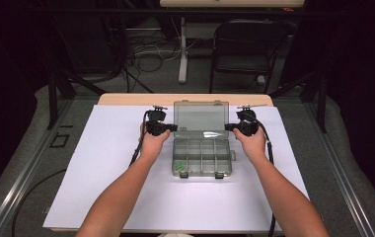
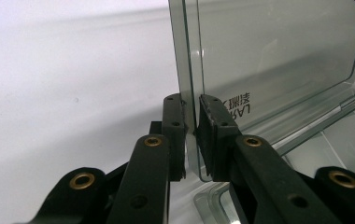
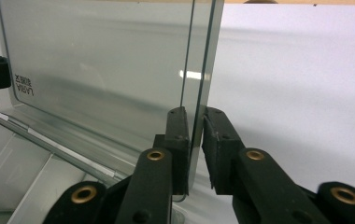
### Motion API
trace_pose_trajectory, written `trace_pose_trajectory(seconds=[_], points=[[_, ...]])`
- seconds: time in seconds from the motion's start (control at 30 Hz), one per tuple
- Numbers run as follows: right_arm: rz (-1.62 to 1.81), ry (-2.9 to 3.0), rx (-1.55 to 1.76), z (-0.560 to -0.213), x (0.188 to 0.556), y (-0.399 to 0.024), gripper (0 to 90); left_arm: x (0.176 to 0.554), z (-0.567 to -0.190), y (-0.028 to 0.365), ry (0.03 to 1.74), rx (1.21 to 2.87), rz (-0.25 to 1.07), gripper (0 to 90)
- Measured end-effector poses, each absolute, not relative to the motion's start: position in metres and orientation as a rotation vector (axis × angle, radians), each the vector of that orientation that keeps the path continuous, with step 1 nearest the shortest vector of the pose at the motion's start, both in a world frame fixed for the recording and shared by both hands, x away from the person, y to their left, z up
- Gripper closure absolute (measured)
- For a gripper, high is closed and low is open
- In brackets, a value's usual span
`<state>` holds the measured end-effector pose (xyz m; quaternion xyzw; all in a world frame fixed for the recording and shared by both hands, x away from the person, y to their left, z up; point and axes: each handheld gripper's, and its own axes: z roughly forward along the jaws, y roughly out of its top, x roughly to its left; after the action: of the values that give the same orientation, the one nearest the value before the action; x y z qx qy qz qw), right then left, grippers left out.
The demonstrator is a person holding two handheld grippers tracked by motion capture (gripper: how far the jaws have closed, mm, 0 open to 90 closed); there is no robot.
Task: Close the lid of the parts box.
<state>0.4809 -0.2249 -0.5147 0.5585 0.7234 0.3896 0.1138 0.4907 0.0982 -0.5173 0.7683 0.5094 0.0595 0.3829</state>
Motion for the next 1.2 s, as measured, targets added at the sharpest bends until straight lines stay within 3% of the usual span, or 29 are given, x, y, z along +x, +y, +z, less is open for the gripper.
trace_pose_trajectory(seconds=[1.2], points=[[1.154,2.023,1.468,-0.518,0.459,-0.221,84.1,0.471,-0.526,0.101,1.193,1.883,0.293,84.0]])
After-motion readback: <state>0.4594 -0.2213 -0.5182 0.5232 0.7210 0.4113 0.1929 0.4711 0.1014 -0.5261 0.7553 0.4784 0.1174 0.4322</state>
